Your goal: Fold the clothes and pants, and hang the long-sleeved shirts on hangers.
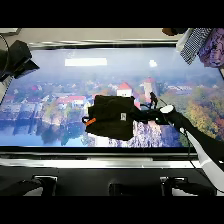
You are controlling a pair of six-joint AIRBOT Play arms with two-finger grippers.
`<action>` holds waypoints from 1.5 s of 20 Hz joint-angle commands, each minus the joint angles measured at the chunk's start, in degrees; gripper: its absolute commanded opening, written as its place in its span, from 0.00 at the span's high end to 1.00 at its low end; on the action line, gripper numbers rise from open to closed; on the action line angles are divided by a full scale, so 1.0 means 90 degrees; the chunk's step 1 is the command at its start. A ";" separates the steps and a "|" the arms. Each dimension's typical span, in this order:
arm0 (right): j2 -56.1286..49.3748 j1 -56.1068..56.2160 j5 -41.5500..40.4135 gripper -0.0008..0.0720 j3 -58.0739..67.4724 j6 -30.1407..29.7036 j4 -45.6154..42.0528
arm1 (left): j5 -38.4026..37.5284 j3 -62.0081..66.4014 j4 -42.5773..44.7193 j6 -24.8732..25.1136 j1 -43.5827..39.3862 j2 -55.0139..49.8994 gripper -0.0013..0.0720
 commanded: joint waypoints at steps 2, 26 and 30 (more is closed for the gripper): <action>0.0240 -0.0692 -0.0461 0.95 0.0525 0.0918 -0.0015 | 0.0002 -0.0002 0.0012 0.0000 0.0007 -0.0002 0.96; 0.2072 -0.5960 0.4211 0.95 -0.0017 0.5719 -0.7490 | -0.0002 -0.0002 0.0010 -0.0002 0.0005 0.0000 0.96; 0.2074 -0.5960 0.4456 0.66 -0.0291 0.5967 -0.7461 | -0.0002 -0.0002 0.0010 -0.0002 0.0005 -0.0002 0.96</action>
